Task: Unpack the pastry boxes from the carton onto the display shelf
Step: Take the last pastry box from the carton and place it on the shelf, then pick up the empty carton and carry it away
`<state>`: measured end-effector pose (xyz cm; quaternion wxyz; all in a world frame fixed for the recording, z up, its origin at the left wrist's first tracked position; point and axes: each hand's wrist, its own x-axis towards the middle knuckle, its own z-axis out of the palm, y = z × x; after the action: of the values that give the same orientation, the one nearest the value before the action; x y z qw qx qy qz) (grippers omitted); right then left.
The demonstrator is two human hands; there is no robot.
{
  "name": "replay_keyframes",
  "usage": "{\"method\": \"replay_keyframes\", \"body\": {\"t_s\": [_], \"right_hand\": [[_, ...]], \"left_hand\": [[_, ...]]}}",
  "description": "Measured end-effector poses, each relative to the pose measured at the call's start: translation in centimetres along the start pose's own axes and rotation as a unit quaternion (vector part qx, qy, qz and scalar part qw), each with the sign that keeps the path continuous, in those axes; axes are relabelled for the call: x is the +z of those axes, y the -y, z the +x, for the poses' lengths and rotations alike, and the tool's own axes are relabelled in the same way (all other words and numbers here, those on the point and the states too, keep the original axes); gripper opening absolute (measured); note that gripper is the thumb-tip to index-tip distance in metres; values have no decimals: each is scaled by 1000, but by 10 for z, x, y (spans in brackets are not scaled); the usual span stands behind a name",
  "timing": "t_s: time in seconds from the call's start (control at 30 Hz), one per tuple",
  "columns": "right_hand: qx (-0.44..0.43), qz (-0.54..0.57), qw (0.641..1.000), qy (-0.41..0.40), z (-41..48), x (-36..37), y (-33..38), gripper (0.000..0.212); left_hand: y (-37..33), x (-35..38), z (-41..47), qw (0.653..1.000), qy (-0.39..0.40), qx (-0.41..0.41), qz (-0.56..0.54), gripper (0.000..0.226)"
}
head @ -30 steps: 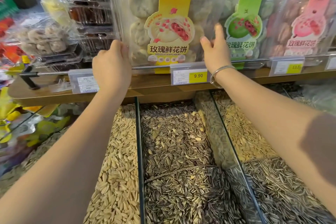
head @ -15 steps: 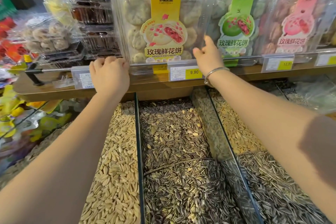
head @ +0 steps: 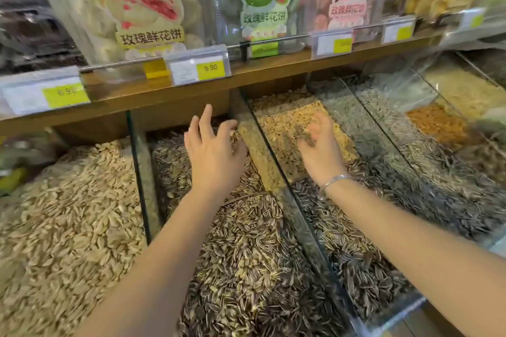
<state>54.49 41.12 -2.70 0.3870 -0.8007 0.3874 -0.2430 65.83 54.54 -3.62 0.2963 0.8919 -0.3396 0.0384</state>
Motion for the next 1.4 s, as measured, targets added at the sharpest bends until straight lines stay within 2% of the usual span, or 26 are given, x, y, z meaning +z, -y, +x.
{"method": "replay_keyframes", "body": {"t_s": [0.1, 0.23, 0.57, 0.8, 0.93, 1.27, 1.4], "right_hand": [[41, 3, 999, -11, -17, -35, -37, 60], [66, -6, 998, -20, -26, -88, -78, 50], [119, 7, 993, -5, -32, -259, -220, 28], [103, -16, 994, 19, -24, -323, -273, 29], [101, -13, 995, 26, -15, -339, -292, 27], [98, -25, 994, 37, 26, -338, -296, 25], [110, -31, 993, 14, 37, -343, -304, 26]], "left_hand": [[-32, 25, -17, 999, 45, 24, -4, 32], [-89, 57, -35, 994, 87, 68, 10, 35], [-300, 189, -96, 978, 180, 104, -17, 36], [-395, 242, -119, 963, 235, 126, -39, 41], [-415, 255, -116, 959, 248, 126, -59, 36], [-407, 263, -64, 957, 249, 107, -104, 35], [-419, 273, -51, 948, 269, 116, -122, 35]]}}
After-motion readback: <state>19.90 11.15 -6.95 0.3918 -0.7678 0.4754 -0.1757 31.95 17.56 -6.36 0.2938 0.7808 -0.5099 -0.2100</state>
